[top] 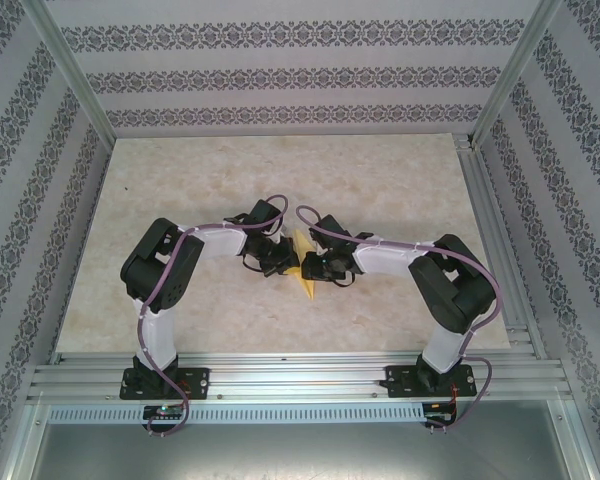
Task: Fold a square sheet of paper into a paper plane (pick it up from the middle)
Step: Move a paper plane to the center of the table.
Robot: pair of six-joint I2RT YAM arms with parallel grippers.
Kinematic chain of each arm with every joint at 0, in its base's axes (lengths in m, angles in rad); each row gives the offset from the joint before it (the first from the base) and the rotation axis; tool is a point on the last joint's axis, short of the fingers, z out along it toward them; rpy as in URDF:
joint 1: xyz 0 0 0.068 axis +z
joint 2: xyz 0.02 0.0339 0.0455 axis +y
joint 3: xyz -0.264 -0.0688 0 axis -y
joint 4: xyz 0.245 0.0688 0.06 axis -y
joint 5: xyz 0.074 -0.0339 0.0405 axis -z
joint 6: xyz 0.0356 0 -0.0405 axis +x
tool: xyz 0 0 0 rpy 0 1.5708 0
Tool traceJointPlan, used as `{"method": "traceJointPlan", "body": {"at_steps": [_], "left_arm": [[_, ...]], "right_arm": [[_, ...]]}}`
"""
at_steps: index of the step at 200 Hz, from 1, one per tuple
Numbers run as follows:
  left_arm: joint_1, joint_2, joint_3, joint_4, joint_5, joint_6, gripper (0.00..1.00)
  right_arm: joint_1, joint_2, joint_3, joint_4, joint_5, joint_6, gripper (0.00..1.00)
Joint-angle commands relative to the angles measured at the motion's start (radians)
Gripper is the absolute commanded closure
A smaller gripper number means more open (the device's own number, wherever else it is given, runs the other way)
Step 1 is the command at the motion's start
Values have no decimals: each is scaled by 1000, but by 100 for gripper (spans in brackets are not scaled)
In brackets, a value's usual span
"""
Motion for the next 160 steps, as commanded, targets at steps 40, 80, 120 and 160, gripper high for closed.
{"method": "traceJointPlan", "body": {"at_steps": [40,80,120,160], "left_arm": [[-6,42,2,-39,-102,-13,100],[-6,46,8,-36,-93,-12,100],[-7,44,12,-40,-93,-12,100],[-7,44,10,-35,-88,-13,100]], "right_arm": [[-57,-175,-64,-79,59,-47,66],[-61,-253,-60,-134,77,-58,63],[-51,-223,-53,-83,23,-59,59],[-17,-148,-8,-94,11,-77,55]]}}
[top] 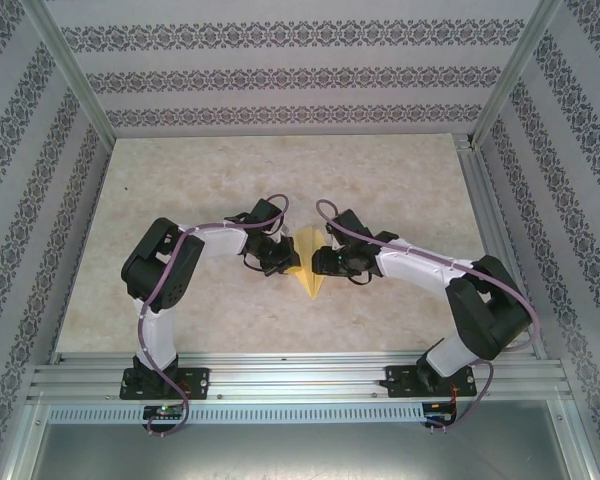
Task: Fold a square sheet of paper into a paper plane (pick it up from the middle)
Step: Move a paper plane to the center of the table.
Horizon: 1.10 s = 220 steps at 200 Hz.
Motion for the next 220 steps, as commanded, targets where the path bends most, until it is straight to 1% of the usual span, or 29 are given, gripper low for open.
{"method": "traceJointPlan", "body": {"at_steps": [1,33,58,72,85,96,124,138,149,161,165,173,181,188,198,203,220], "left_arm": [[-6,41,0,-29,-83,-12,100],[-4,42,2,-26,-78,-15,100],[-4,41,0,-18,-74,-22,100],[-3,38,-4,-11,-71,-28,100],[1,34,-9,6,-58,-40,100],[7,25,-16,18,-51,-46,100],[23,-7,-22,30,-38,-49,100],[29,-27,-27,30,-36,-50,95],[39,-47,-32,21,-42,-48,91],[56,-79,-47,16,-50,-52,88],[65,-90,-54,17,-52,-53,86],[83,-121,-71,15,-61,-54,76],[104,-154,-90,11,-70,-52,75],[125,-186,-108,14,-72,-53,73],[153,-233,-132,12,-76,-54,67],[169,-257,-145,11,-80,-54,66],[218,-328,-178,-2,-98,-51,67]], "right_arm": [[28,51,45,1,-22,-30,55],[59,82,73,14,-20,-31,57],[75,124,99,-18,19,-43,57],[84,141,110,-25,30,-49,60],[97,152,123,-49,81,-56,62],[102,161,132,-58,95,-62,64],[115,190,155,-84,131,-82,71],[123,204,174,-100,151,-97,75],[130,214,191,-119,173,-105,82],[137,227,208,-146,208,-116,84],[140,231,214,-159,226,-121,86],[142,241,228,-188,252,-138,87],[142,252,247,-220,271,-153,88],[144,262,261,-241,283,-174,91],[146,277,278,-265,304,-196,92],[149,283,286,-275,319,-209,91],[157,308,316,-304,341,-247,89]]}}
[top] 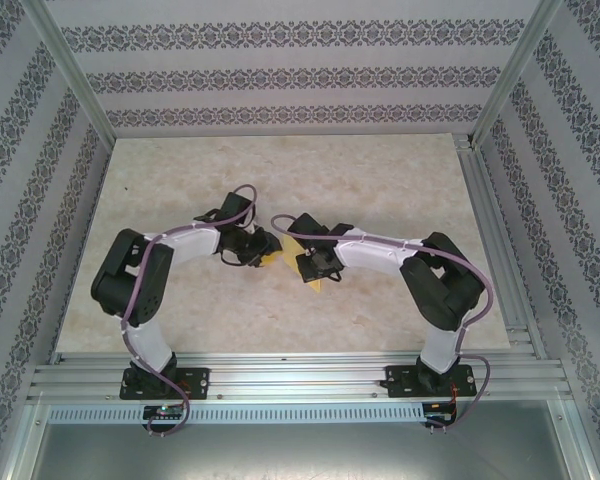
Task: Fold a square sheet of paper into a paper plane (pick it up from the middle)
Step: Move a paper plane to the center of the table.
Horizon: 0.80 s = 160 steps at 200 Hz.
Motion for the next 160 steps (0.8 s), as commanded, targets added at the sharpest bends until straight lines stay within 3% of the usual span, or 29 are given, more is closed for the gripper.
{"method": "traceJointPlan", "body": {"at_steps": [1,45,75,127,160], "left_arm": [[66,-115,-44,-17,-43,-3,67],[176,-179,-94,-37,-35,13,67],[199,-173,-94,-48,-19,31,67],[201,-155,-92,-48,-1,41,67],[200,-149,-93,-53,-7,47,68]], "right_arm": [[15,41,50,-91,95,-86,89],[46,110,168,-154,115,-143,81],[54,155,215,-176,144,-157,77],[76,243,284,-227,244,-219,97],[112,301,311,-247,280,-265,100]]}}
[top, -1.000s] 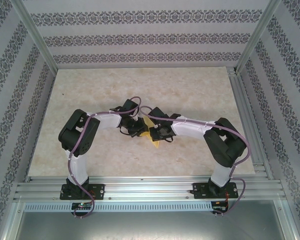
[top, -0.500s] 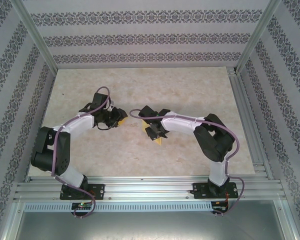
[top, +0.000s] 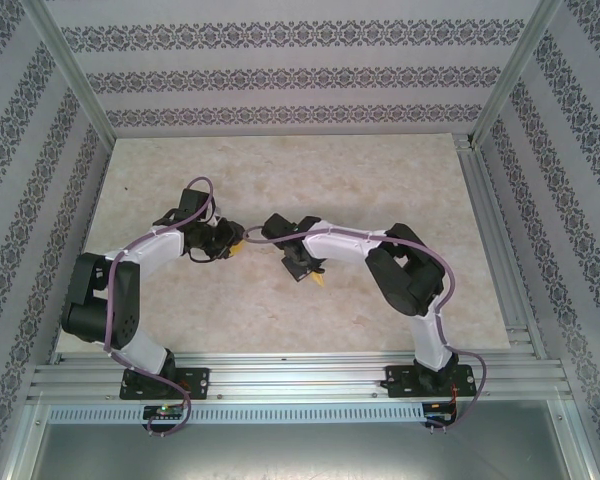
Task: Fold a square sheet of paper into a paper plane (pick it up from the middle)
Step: Move a paper plane to the center of the table.
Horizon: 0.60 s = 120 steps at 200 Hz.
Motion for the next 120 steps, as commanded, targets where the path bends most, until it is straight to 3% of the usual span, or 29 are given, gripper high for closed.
{"method": "traceJointPlan", "body": {"at_steps": [1,120], "left_arm": [[7,14,1,-23,13,24,68],[81,-53,-79,-38,-79,-24,69]], "right_arm": [[35,71,28,-31,63,-62,100],[130,224,125,-119,135,-145,100]]}}
